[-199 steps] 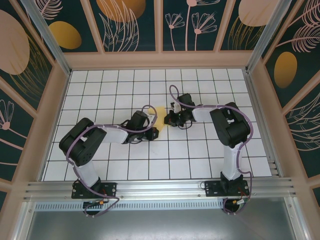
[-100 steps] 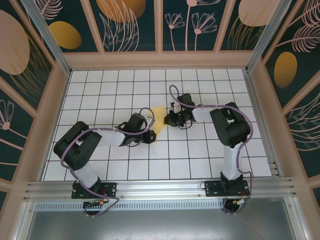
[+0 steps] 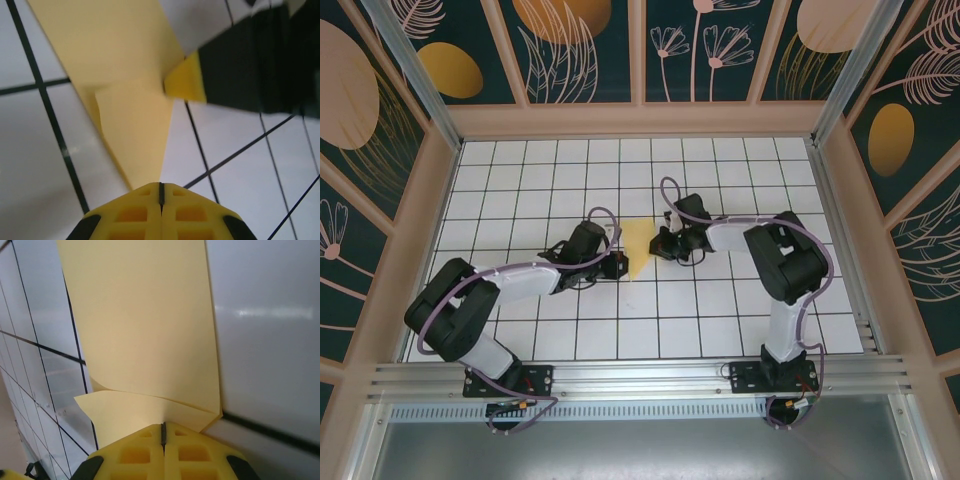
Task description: Fold a paper plane with a square sheet of paper (pick it up from the middle)
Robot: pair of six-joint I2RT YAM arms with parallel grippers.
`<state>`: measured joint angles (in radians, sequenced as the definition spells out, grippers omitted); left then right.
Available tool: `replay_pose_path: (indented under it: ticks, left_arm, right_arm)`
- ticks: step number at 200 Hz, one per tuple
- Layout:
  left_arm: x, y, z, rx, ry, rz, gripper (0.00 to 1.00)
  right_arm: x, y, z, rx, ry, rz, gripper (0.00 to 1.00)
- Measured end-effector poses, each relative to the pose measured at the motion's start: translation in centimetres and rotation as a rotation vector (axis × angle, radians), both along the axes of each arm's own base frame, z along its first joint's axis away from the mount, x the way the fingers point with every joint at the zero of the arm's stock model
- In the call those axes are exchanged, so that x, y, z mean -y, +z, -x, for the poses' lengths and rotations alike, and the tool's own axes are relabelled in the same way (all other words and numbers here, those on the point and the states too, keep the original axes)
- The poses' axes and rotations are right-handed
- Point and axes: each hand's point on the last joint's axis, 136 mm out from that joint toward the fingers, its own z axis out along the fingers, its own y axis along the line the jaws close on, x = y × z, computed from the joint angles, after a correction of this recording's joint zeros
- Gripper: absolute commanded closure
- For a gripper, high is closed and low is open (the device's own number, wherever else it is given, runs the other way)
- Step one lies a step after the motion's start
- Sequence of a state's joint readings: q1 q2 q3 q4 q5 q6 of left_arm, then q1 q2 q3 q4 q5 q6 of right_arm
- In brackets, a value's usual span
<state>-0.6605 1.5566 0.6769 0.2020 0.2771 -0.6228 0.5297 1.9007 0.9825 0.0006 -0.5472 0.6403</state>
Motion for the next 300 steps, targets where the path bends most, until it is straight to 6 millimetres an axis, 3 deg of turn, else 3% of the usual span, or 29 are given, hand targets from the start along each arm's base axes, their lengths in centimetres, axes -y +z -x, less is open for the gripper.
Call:
replay_pose_path:
  ticks: [10,28,66,90,116,180,300]
  left_arm:
    - [0.3,0.6,-0.6,0.009,0.028,0.032,1.00]
    - [0.9,1.0,-1.6,0.016,0.063,0.071,1.00]
    - [2.0,-0.3,-3.3,-0.020,0.097,0.079,1.00]
    - [2.2,-0.3,-3.8,-0.016,0.116,0.078,1.00]
    - [2.1,-0.8,-4.4,-0.018,0.136,0.054,1.00]
    - [0.7,-4.4,-4.2,-0.087,0.178,-0.061,1.00]
    - [0.6,-4.6,-4.4,-0.091,0.187,-0.077,1.00]
  right_arm:
    - [0.1,0.2,0.3,-0.006,-0.016,0.010,1.00]
    - [0.4,1.1,-0.1,0.008,-0.052,0.017,0.89]
    - [1.4,3.8,-2.0,0.064,-0.141,-0.014,0.69]
    - [2.3,3.3,-2.1,0.043,-0.179,-0.014,0.62]
    - [2.7,2.8,-1.7,0.023,-0.186,-0.008,0.62]
    - [2.4,2.1,-1.2,-0.015,-0.173,-0.018,0.62]
    - [1.6,0.6,-0.8,-0.073,-0.137,-0.035,0.70]
